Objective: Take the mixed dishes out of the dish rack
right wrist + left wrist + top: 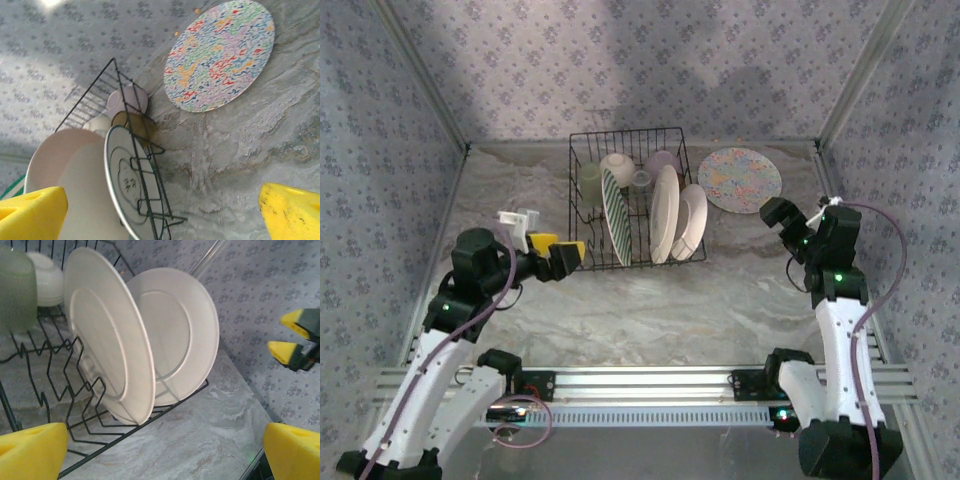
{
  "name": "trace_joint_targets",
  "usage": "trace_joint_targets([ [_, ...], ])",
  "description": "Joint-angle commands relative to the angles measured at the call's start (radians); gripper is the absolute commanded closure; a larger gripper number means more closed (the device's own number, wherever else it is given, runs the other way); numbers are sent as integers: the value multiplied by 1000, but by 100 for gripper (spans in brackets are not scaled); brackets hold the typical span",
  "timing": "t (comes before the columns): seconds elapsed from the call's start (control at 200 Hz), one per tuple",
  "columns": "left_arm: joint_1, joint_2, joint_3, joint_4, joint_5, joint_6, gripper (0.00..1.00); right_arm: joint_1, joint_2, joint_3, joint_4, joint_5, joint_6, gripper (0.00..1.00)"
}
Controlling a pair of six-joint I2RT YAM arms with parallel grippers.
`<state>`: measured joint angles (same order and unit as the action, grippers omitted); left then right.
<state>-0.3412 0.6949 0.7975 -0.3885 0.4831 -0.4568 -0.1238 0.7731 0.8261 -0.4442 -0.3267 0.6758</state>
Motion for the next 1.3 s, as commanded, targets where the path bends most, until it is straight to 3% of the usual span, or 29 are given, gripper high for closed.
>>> trace_joint_targets([
  [0.0,-19,31,66,-67,-65,-31,1,41,-62,32,-93,-20,-89,0],
  [0.15,-84,106,155,-142,-188,-38,4,101,-105,24,-103,-58,-147,0],
  [0.46,-326,394,454,-357,-563,-25,11,173,-150,2,-43,-90,-172,0],
  [0.675,-414,588,644,-478,-825,-10,16,191,-203,-40,27,-125,-144,0],
  [0.974,-417,771,801,-539,-937,-5,27,204,-224,-67,49,-143,-143,0],
  [1.294,-404,880,865,-518,-946,-23,38,210,-256,-99,54,-137,-129,0],
])
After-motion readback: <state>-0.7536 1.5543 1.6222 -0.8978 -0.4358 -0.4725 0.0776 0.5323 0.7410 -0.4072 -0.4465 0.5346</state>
